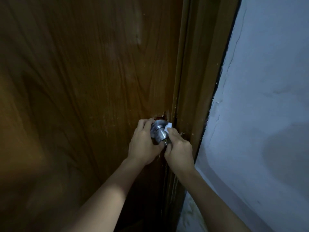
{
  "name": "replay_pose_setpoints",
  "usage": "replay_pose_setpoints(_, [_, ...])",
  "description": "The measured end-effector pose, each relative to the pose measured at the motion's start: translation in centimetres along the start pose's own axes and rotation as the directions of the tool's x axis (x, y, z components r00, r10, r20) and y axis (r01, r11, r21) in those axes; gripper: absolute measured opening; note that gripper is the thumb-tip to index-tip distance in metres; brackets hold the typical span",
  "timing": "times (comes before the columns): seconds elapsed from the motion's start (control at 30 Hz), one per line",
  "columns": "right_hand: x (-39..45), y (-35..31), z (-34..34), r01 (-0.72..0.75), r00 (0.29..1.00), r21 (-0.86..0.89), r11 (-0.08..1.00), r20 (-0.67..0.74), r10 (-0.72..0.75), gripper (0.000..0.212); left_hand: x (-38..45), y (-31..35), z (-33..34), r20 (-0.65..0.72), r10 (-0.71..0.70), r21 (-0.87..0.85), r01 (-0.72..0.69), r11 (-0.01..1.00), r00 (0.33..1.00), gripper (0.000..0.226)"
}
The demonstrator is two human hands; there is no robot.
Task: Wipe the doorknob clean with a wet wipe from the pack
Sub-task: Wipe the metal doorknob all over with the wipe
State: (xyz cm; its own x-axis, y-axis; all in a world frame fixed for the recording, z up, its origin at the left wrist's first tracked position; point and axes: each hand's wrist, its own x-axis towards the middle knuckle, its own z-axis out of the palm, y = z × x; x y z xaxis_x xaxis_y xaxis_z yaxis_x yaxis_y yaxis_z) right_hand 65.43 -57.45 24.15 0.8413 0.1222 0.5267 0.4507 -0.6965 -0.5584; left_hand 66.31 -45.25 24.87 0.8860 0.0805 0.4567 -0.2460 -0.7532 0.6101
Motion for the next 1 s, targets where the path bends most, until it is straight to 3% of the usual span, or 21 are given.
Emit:
replay_pose_setpoints(0.07, [0.3,0.4,0.0,-0.053,0.998,-0.022,0.998,0.014,0.054,0.045,0.0,-0.1,0.1,-0.010,0.012,0.006,-0.012,1.000,1.000,0.080])
replay_pose_setpoints(0.23, [-0.8,0.5,0.2,0.111,0.994,-0.018,0.994,-0.019,-0.111,0.054,0.0,-0.1,0.2,-0.014,0.015,0.007,-0.015,1.000,1.000,0.079])
replay_pose_setpoints(0.37, [-0.1,0.3,0.1,0.001,1.000,0.023,1.000,-0.022,0.000,0.051,0.0,0.0,0.1,-0.010,0.005,0.004,-0.005,1.000,1.000,0.080])
replay_pose_setpoints(0.5, [0.0,-0.1,0.2,0.134,0.990,-0.009,0.991,0.042,-0.133,0.056,-0.1,0.0,0.0,0.002,0.009,0.011,-0.009,1.000,1.000,0.080])
replay_pose_setpoints(0.63, [-1.1,0.2,0.0,0.001,1.000,0.066,0.998,-0.027,0.001,0.057,-0.1,0.0,0.1,-0.003,0.006,0.016,-0.006,1.000,1.000,0.080])
replay_pose_setpoints(0.77, [-0.3,-0.6,0.2,0.081,0.997,0.079,0.994,0.001,-0.081,0.056,-0.1,0.0,0.2,-0.019,0.004,0.020,-0.003,1.000,1.000,0.080])
replay_pose_setpoints(0.9, [-0.2,0.0,0.0,-0.158,0.987,0.123,0.980,0.010,0.159,0.051,-0.2,0.0,0.1,-0.015,0.009,0.025,-0.009,1.000,1.000,0.080])
replay_pose_setpoints(1.0, [-1.0,-0.3,-0.1,-0.135,0.987,0.081,0.988,-0.075,0.141,0.048,-0.1,0.0,0.0,-0.009,0.008,0.030,-0.008,1.000,1.000,0.080])
